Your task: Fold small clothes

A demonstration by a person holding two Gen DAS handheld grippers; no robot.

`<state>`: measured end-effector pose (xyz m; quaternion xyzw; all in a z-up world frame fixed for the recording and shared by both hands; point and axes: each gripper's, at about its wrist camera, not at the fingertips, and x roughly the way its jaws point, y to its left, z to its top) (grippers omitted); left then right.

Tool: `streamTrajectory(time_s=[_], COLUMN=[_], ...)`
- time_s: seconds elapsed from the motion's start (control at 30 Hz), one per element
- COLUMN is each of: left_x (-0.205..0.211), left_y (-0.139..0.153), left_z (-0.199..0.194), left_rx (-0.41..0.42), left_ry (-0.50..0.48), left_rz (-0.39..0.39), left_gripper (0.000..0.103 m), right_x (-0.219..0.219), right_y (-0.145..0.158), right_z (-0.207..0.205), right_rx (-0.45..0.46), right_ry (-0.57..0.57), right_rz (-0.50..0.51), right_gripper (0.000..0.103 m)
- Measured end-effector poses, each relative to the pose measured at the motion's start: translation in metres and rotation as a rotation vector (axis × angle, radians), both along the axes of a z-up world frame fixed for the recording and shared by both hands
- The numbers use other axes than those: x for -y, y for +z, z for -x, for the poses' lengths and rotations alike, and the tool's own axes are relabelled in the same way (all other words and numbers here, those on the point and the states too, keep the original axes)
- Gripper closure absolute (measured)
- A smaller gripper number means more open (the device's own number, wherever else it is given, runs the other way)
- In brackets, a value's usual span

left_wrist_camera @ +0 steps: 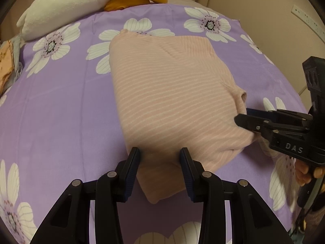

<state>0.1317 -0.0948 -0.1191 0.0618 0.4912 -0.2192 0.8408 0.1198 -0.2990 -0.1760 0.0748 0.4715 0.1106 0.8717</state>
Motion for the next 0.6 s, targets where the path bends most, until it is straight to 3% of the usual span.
streamTrajectory(time_s=[0.6], left_x=[-0.004], left_y=[0.000], left_z=[0.006], left_rx=[-0.015], left_ry=[0.006], left_rz=[0.007], left_gripper=[0.065], right_x=[0.001], right_y=[-0.002], right_z=[0.026], right_rx=[-0.007], right_ry=[-0.002], right_rz=[-0.038], right_gripper=[0.073])
